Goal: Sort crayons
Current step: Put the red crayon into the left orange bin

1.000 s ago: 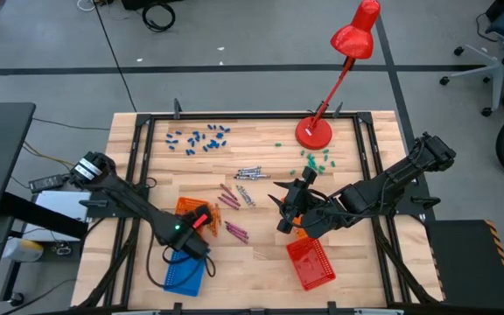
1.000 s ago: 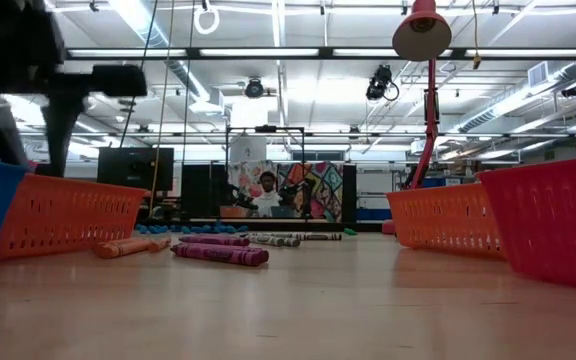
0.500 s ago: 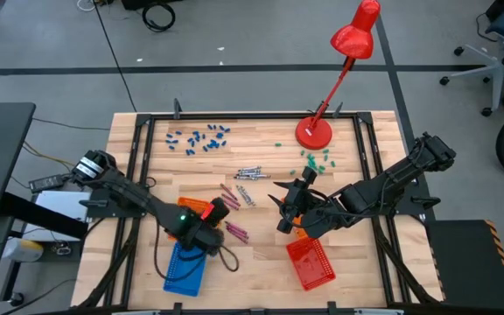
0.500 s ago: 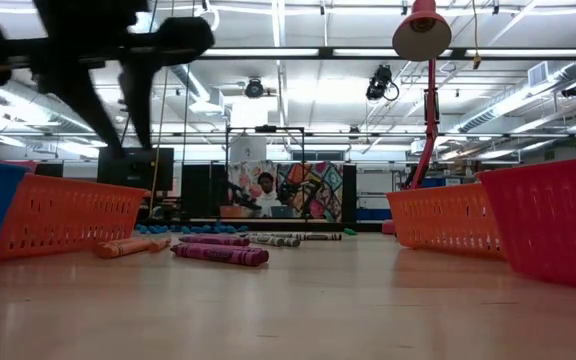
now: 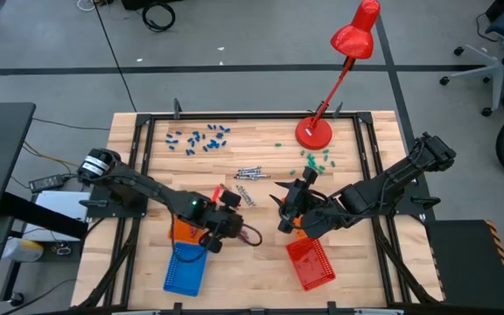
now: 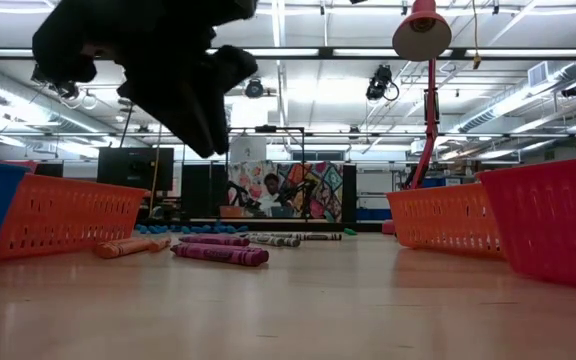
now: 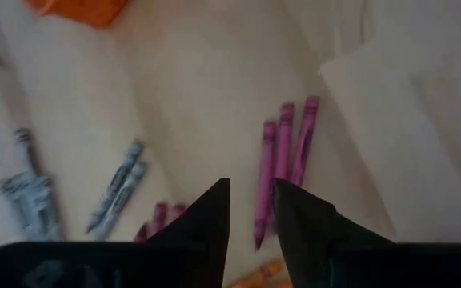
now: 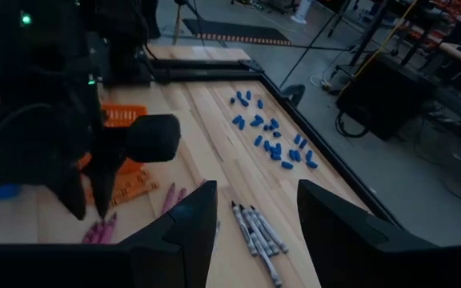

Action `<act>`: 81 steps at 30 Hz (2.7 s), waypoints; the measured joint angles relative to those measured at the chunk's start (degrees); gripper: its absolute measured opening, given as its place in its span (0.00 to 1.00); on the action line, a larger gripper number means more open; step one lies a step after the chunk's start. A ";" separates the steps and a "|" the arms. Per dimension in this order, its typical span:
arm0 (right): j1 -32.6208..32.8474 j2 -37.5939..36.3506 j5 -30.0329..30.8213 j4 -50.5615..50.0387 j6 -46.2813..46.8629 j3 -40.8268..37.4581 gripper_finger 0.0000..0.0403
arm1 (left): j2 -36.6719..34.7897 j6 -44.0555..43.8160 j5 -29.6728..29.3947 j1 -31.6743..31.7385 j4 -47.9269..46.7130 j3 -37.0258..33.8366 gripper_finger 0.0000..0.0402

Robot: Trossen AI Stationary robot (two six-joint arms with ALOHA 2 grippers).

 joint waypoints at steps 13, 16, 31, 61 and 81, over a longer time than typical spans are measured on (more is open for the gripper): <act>0.27 0.00 0.46 -4.87 2.59 0.00 0.44 | 6.75 3.86 0.57 5.77 -0.23 -0.07 0.27; 0.25 0.00 0.66 -5.27 2.65 0.00 0.44 | 6.62 6.48 0.73 7.72 -1.07 -0.07 0.27; 0.25 0.00 0.64 -5.24 2.70 0.00 0.44 | 7.13 13.79 4.13 12.59 -3.44 -0.14 0.27; 0.25 0.00 0.64 -4.76 2.64 0.00 0.44 | 6.14 13.63 2.62 11.32 0.32 -5.49 0.13; 0.25 0.00 0.64 -4.65 2.66 0.00 0.44 | 5.44 15.14 0.03 13.22 1.91 -6.48 0.34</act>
